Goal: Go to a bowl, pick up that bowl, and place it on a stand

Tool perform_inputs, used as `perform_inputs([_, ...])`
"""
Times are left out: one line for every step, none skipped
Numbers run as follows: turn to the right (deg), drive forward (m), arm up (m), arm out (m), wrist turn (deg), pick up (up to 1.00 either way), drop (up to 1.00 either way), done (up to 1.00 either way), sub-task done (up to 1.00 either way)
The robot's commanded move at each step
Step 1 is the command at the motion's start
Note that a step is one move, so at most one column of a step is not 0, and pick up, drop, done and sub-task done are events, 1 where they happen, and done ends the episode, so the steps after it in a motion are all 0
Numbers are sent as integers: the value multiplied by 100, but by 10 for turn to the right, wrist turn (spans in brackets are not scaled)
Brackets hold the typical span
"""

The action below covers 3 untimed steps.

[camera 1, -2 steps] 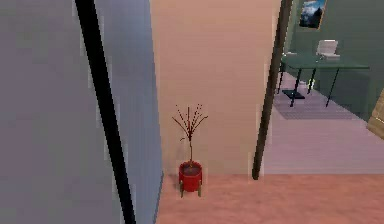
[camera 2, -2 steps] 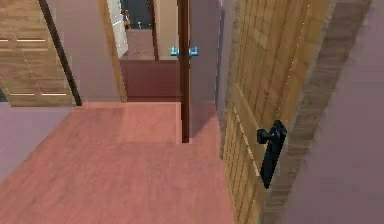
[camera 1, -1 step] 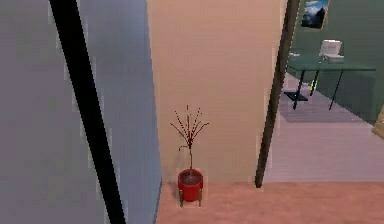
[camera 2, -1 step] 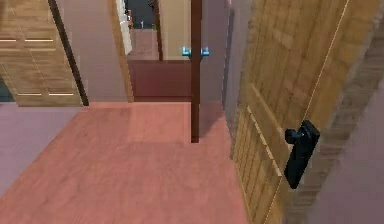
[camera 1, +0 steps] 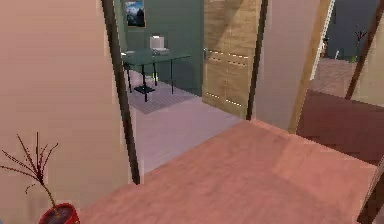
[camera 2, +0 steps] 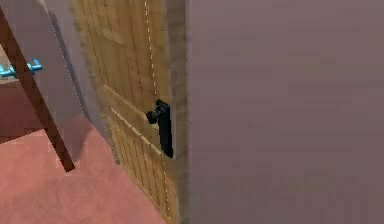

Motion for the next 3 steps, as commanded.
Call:
perform_inputs([0, 100, 0, 0, 0, 0, 0, 0, 0])
perform_inputs([0, 65, 0, 0, 0, 0, 0, 0, 0])
perform_inputs([-390, 0, 0, 0, 0, 0, 0, 0, 0])
